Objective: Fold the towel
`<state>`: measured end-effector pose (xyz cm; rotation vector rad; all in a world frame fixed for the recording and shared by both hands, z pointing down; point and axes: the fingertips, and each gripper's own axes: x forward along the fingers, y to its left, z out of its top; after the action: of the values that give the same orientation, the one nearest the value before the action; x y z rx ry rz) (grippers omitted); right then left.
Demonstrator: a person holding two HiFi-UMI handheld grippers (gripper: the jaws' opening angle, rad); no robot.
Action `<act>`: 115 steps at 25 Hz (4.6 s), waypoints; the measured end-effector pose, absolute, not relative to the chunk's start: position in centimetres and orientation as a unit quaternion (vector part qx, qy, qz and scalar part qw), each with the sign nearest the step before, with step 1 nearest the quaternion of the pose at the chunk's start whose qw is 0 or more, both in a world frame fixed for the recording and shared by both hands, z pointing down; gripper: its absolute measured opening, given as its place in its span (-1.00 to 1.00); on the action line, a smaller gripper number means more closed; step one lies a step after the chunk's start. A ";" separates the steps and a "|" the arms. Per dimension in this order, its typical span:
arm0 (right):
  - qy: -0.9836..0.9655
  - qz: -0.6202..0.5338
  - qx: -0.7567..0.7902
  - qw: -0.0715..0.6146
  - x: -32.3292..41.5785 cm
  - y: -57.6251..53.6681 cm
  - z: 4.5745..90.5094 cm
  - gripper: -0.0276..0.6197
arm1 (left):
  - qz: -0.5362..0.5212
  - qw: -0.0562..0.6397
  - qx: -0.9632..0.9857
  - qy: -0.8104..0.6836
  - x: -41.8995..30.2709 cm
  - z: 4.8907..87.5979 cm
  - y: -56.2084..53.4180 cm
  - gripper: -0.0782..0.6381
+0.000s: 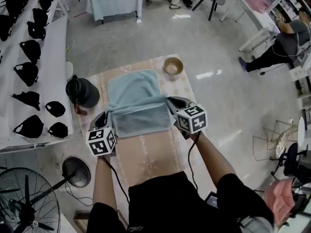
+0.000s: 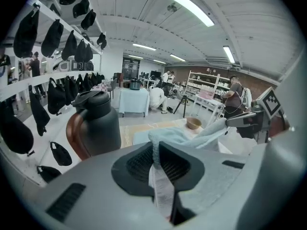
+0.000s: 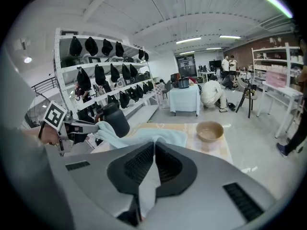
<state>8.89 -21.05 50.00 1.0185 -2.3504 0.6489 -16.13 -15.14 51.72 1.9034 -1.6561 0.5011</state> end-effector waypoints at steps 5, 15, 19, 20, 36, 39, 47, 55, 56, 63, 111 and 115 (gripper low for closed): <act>-0.861 0.252 0.366 0.246 8.3 -24.6 51.7 -0.86 | 0.189 0.295 0.696 -0.627 -16.8 53.7 -18.1 -0.67; -0.853 0.291 0.362 0.239 7.4 -31.8 55.5 -0.86 | 0.204 0.314 0.671 -0.639 -18.0 57.4 -25.0 -0.66; -0.843 0.321 0.367 0.226 6.9 -35.0 56.7 -0.86 | 0.201 0.322 0.658 -0.650 -18.7 58.9 -27.9 -0.66; -0.842 0.324 0.369 0.226 6.8 -35.7 57.1 -0.86 | 0.204 0.322 0.657 -0.651 -18.8 59.3 -28.5 -0.66; -0.850 0.298 0.396 0.179 7.7 -37.6 57.1 -0.34 | 0.179 0.294 0.692 -0.634 -17.1 58.9 -28.9 -0.07; -0.856 0.281 0.384 0.204 8.4 -35.3 57.3 -0.32 | 0.209 0.291 0.701 -0.616 -16.5 59.4 -25.6 -0.07; -0.849 0.295 0.336 0.280 10.3 -25.4 61.5 -0.33 | 0.255 0.353 0.683 -0.587 -16.4 64.0 -15.5 -0.07; -0.840 0.316 0.321 0.304 12.3 -17.4 63.5 -0.33 | 0.267 0.384 0.690 -0.553 -14.5 66.1 -8.2 -0.07; -0.840 0.318 0.319 0.304 12.5 -16.7 63.7 -0.32 | 0.266 0.385 0.690 -0.552 -14.4 66.2 -7.8 -0.07; -0.860 0.275 0.269 0.334 12.3 -14.1 65.3 -0.32 | 0.242 0.398 0.700 -0.542 -14.0 67.2 -7.4 -0.07; -0.850 0.302 0.236 0.362 15.1 -0.5 63.3 -0.84 | 0.295 0.423 0.701 -0.493 -12.0 64.6 7.5 -0.67; -0.851 0.299 0.238 0.360 16.0 -0.1 62.5 -0.84 | 0.285 0.437 0.698 -0.491 -12.2 63.6 8.4 -0.67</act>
<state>15.98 -0.09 62.52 0.6147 -2.1949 0.7700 -12.24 8.38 63.55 1.7357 -1.2214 0.7099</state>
